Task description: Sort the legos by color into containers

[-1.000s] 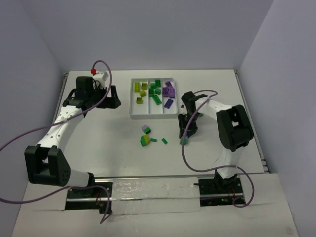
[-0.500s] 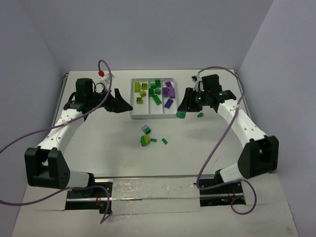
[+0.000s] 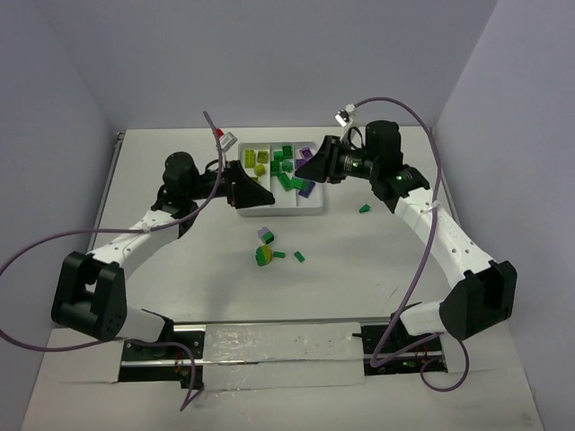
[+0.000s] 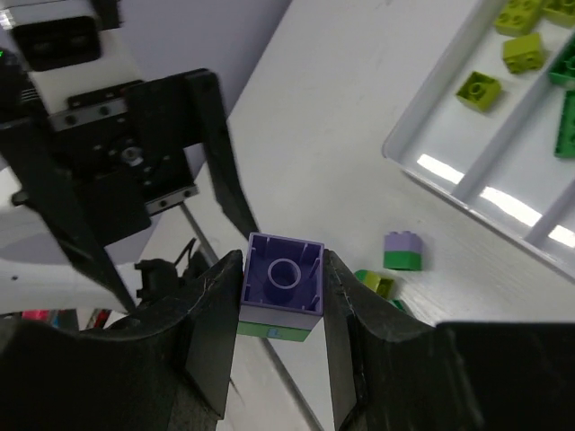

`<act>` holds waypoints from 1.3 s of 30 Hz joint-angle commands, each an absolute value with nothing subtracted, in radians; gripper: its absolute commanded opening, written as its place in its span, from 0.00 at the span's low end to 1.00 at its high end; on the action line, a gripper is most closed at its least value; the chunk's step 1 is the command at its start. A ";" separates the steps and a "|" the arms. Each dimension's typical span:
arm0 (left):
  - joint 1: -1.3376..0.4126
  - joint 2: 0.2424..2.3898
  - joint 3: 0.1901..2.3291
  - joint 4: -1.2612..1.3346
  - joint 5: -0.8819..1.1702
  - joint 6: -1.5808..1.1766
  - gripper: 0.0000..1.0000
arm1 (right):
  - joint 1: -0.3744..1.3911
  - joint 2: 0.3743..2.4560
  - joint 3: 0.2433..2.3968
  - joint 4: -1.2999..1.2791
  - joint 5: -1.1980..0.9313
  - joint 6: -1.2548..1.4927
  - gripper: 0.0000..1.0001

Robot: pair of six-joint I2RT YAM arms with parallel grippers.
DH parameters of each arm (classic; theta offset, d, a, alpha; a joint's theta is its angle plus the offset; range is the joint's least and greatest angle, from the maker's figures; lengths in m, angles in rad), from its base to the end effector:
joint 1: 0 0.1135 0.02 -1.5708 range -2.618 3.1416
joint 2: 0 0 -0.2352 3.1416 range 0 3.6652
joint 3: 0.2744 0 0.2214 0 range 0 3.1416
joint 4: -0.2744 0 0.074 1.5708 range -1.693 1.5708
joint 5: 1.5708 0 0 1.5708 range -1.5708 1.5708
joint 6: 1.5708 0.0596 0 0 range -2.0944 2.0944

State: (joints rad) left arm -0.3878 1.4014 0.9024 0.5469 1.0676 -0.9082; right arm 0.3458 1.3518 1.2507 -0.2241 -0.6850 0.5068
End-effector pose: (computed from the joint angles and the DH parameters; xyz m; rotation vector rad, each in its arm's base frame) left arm 0.2569 -0.1613 0.3009 0.5432 1.7886 -1.7546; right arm 0.2703 0.1374 0.3429 -0.3403 1.9806 1.2101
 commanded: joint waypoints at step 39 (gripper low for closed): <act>-0.468 1.569 0.849 1.081 1.073 -1.257 0.09 | 0.386 1.401 1.299 -0.066 -0.843 0.498 0.00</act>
State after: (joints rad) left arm -0.4576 1.5916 0.8839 1.0599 1.0515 -1.2935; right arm 0.4150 1.3895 1.2507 -0.1356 -0.8661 0.5030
